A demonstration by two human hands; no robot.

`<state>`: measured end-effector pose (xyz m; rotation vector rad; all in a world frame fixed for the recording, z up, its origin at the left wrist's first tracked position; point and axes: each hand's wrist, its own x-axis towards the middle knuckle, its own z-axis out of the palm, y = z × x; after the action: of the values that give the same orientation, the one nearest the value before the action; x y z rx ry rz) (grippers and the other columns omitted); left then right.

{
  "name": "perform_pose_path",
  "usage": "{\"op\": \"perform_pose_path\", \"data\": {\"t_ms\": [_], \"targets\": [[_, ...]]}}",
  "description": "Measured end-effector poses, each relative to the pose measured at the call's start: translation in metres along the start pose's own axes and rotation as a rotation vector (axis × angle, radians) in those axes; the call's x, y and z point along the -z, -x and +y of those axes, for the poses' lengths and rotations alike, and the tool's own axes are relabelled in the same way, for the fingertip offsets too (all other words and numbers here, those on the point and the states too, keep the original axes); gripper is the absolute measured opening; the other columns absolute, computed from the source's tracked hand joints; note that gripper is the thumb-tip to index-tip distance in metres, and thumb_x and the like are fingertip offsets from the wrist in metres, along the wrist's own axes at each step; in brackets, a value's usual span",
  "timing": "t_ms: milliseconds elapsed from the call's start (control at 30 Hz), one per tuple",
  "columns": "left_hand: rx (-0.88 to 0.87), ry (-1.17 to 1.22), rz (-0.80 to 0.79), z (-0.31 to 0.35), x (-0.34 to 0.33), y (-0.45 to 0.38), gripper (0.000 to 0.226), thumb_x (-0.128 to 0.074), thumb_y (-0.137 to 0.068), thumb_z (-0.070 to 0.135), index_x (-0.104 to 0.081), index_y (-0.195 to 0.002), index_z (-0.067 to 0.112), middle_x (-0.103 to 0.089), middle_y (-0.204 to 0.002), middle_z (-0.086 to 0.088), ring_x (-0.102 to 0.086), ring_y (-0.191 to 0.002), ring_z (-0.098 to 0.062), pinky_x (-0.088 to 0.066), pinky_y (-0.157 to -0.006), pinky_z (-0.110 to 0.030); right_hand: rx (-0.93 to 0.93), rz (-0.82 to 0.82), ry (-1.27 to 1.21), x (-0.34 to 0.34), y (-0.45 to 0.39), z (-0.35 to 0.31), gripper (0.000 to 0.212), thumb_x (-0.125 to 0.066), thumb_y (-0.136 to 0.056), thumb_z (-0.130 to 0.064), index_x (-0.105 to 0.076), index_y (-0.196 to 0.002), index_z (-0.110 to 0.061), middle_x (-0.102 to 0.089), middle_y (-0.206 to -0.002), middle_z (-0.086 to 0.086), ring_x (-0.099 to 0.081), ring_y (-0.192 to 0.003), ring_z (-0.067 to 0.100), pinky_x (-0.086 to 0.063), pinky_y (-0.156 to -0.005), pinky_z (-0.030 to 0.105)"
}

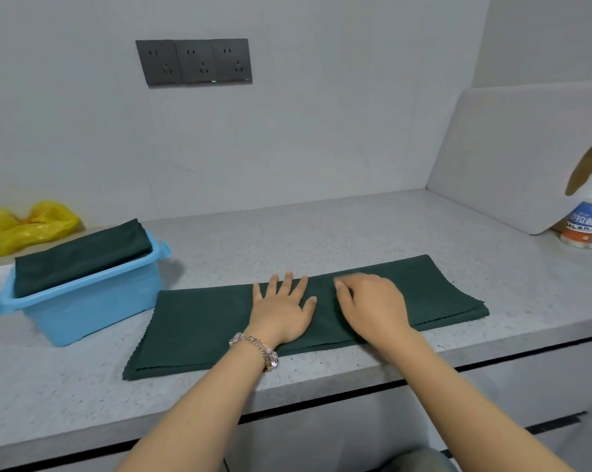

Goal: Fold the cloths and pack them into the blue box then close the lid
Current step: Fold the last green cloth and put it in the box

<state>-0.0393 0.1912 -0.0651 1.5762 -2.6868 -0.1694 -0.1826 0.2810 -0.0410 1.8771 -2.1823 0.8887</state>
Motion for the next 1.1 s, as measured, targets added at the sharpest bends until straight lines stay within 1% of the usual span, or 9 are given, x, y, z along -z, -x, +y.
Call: {"op": "perform_pose_path", "data": {"t_ms": [67, 100, 233, 467, 600, 700, 833, 933, 1100], "targets": [[0.006, 0.002, 0.007, 0.000, 0.001, 0.000, 0.059, -0.010, -0.096, 0.055, 0.002, -0.150, 0.034, 0.007, -0.159, 0.004, 0.010, -0.146, -0.022, 0.011, -0.115, -0.051, -0.013, -0.271, 0.020, -0.012, -0.026, -0.001, 0.044, -0.026, -0.101, -0.029, -0.041, -0.141, -0.017, -0.043, -0.145, 0.004, -0.036, -0.134, 0.023, -0.029, -0.109, 0.035], [0.006, 0.004, 0.004, 0.000, 0.000, 0.001, 0.059, -0.010, -0.096, 0.055, 0.002, -0.150, 0.034, 0.008, -0.159, 0.004, 0.010, -0.146, -0.021, 0.011, -0.115, -0.051, -0.006, -0.385, 0.063, -0.021, -0.032, 0.000, 0.047, -0.022, -0.102, -0.029, -0.027, -0.147, -0.018, -0.028, -0.153, 0.003, -0.022, -0.142, 0.022, -0.018, -0.115, 0.036], [0.001, 0.005, 0.009, -0.002, -0.003, 0.000, 0.060, -0.010, -0.095, 0.057, 0.003, -0.150, 0.035, 0.008, -0.159, 0.004, 0.011, -0.145, -0.021, 0.011, -0.115, -0.050, -0.075, -0.475, 0.201, -0.041, -0.038, 0.025, 0.051, -0.013, -0.099, -0.044, -0.007, -0.150, -0.035, -0.004, -0.158, -0.006, 0.001, -0.146, 0.020, 0.002, -0.118, 0.042], [0.000, 0.005, 0.026, -0.007, -0.007, -0.004, 0.060, -0.009, -0.095, 0.058, 0.003, -0.149, 0.037, 0.008, -0.159, 0.005, 0.011, -0.145, -0.020, 0.011, -0.115, -0.049, -0.332, -0.472, 0.304, -0.021, -0.044, 0.078, 0.062, -0.009, -0.093, -0.060, -0.001, -0.149, -0.036, 0.004, -0.159, -0.003, 0.007, -0.145, 0.026, 0.005, -0.116, 0.047], [0.001, 0.007, 0.031, -0.003, -0.008, -0.006, 0.059, -0.009, -0.095, 0.058, 0.003, -0.149, 0.037, 0.008, -0.159, 0.005, 0.011, -0.145, -0.021, 0.011, -0.115, -0.050, -0.489, -0.472, 0.369, -0.002, -0.044, 0.096, 0.063, -0.010, -0.095, -0.056, 0.000, -0.151, -0.029, 0.004, -0.159, 0.005, 0.008, -0.145, 0.032, 0.006, -0.116, 0.051], [0.000, 0.001, 0.023, -0.001, -0.007, -0.004, 0.059, -0.009, -0.095, 0.056, 0.003, -0.149, 0.036, 0.008, -0.159, 0.004, 0.011, -0.145, -0.021, 0.012, -0.115, -0.050, -0.317, -0.372, 0.441, -0.005, -0.048, 0.069, 0.056, -0.013, -0.099, -0.038, -0.005, -0.151, -0.018, -0.003, -0.158, 0.010, 0.006, -0.145, 0.030, 0.007, -0.116, 0.047], [-0.006, 0.017, -0.004, 0.000, -0.001, -0.004, 0.057, -0.010, -0.098, 0.049, 0.004, -0.150, 0.030, 0.010, -0.159, 0.003, 0.011, -0.145, -0.019, 0.011, -0.116, -0.048, 0.020, -0.380, 0.161, -0.030, -0.039, 0.014, 0.051, -0.018, -0.101, -0.030, -0.009, -0.151, -0.020, -0.005, -0.159, 0.004, -0.001, -0.146, 0.020, 0.000, -0.117, 0.038], [-0.032, 0.024, -0.009, -0.007, 0.002, -0.002, 0.057, -0.011, -0.100, 0.045, 0.003, -0.151, 0.025, 0.009, -0.159, 0.003, 0.011, -0.145, -0.016, 0.009, -0.117, -0.042, 0.033, -0.478, 0.176, -0.043, -0.031, 0.011, 0.053, -0.014, -0.100, -0.041, -0.004, -0.150, -0.028, -0.001, -0.159, -0.004, 0.003, -0.145, 0.013, 0.003, -0.118, 0.035], [-0.011, 0.008, 0.001, -0.066, 0.006, 0.019, 0.059, -0.010, -0.097, 0.056, 0.001, -0.150, 0.033, 0.008, -0.158, 0.006, 0.009, -0.145, -0.011, 0.009, -0.116, -0.033, 0.023, -0.483, 0.192, -0.043, -0.032, 0.011, 0.054, -0.013, -0.099, -0.046, -0.005, -0.150, -0.031, -0.001, -0.158, -0.006, 0.002, -0.145, 0.012, 0.003, -0.117, 0.034]]}}
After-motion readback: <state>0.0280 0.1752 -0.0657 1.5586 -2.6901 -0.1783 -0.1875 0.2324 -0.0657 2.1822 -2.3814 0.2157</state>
